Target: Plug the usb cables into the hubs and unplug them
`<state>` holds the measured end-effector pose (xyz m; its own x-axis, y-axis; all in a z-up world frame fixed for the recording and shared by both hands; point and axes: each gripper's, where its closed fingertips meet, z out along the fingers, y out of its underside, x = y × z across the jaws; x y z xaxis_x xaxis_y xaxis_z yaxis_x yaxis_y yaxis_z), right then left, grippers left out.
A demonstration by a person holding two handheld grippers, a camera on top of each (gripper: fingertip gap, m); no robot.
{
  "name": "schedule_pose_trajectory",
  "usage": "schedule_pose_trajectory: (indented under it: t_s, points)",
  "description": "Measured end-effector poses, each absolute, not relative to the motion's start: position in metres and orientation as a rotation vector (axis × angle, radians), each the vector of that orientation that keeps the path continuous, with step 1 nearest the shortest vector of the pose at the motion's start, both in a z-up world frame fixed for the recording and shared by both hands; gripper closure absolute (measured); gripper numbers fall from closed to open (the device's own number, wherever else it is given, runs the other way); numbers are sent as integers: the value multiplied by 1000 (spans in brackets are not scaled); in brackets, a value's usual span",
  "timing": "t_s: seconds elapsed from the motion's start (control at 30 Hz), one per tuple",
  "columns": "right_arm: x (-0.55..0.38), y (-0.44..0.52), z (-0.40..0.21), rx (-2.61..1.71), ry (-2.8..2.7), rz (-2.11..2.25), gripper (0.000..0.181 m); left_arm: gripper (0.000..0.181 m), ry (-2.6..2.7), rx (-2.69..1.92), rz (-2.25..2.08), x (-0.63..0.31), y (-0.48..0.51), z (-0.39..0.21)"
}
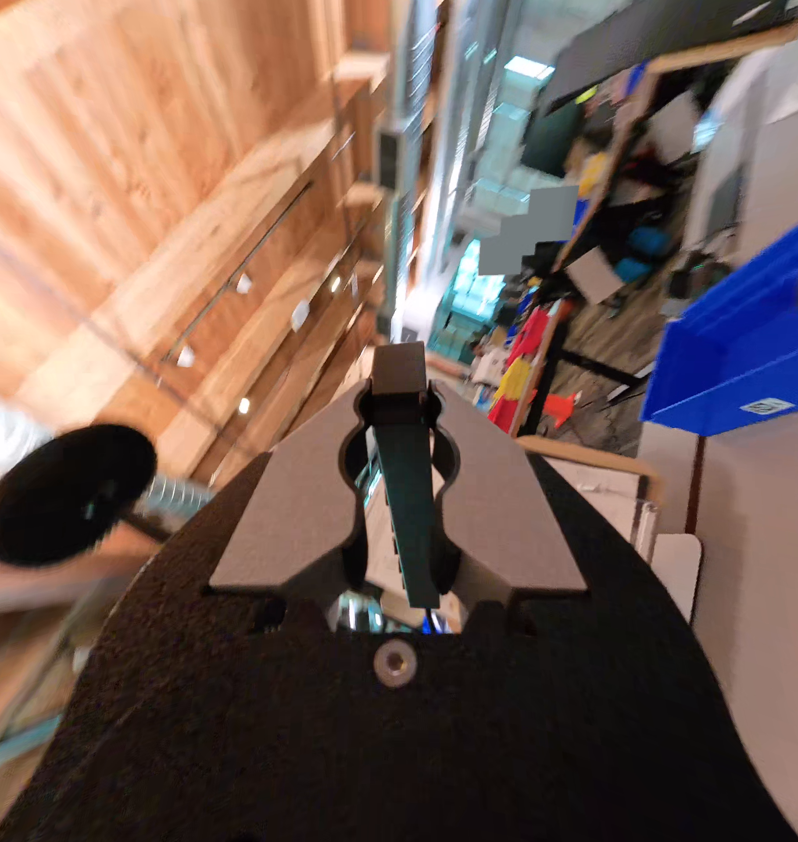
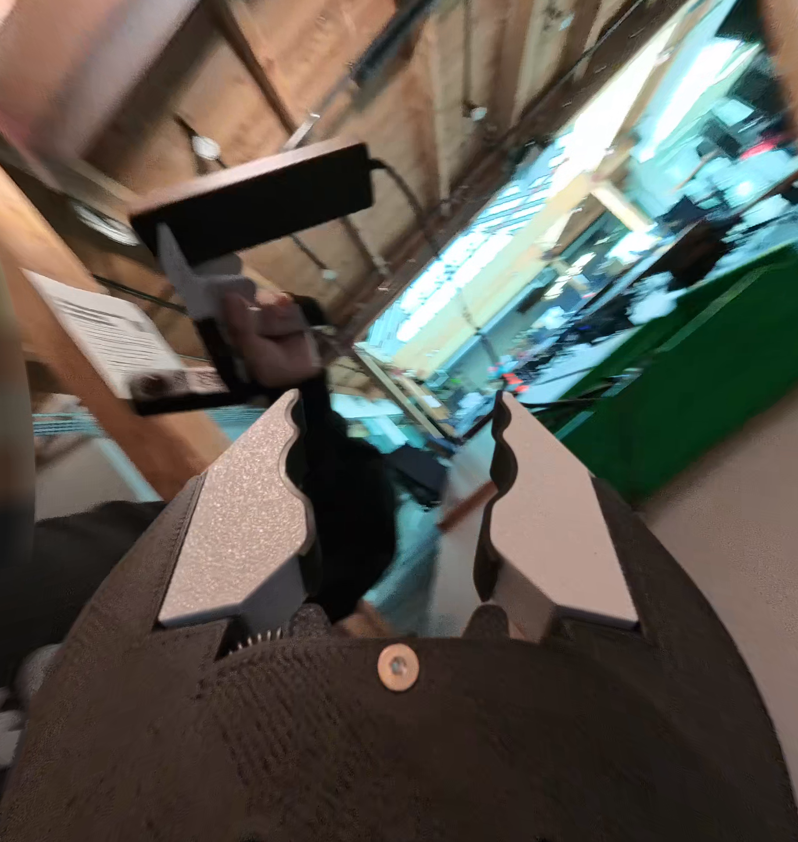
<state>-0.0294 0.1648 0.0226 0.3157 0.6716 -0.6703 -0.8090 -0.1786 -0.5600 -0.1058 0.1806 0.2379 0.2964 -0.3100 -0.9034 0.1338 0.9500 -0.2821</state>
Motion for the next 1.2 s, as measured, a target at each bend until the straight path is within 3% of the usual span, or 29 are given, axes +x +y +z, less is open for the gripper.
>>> schedule_pose_trajectory:
  t_s: [0.23, 0.43, 0.47, 0.53, 0.57, 0.63, 0.8, 0.87, 0.97, 1.07, 1.2]
  points:
    - [-56, 107, 80, -797, 118, 1870, 101, 161, 1473, 186, -385, -67, 84, 187]
    - [-20, 111, 58, -670, 345, 1898, 106, 161, 1589, 143, -586, -37, 73, 135]
    - [-15, 115, 51, -703, 377, 1872, 109, 161, 1612, 145, -575, -32, 73, 121]
    - [-10, 125, 35, -830, 436, 1774, 95, 161, 1668, 206, -489, -26, 70, 90]
    - [-6, 126, 32, -859, 444, 1757, 97, 161, 1703, 253, -412, -24, 68, 73]
    - [-3, 127, 26, -933, 422, 1741, 116, 161, 1746, 344, -253, -23, 67, 43]
    - [-20, 137, 1, -1231, 290, 1632, 124, 161, 1843, 546, -94, -31, 60, -17]
    - [-8, 143, -2, -1192, 349, 1616, 153, 161, 1850, 595, -29, -32, 66, -31]
    - [6, 143, -3, -1133, 336, 1537, 156, 155, 1795, 546, 80, -28, 87, -32]
    - [21, 145, -1, -1166, 322, 1311, 157, 133, 1802, 396, -5, -32, 104, -31]
    - [40, 147, 3, -1262, 256, 833, 157, 129, 1765, -116, -234, -30, 140, -3]
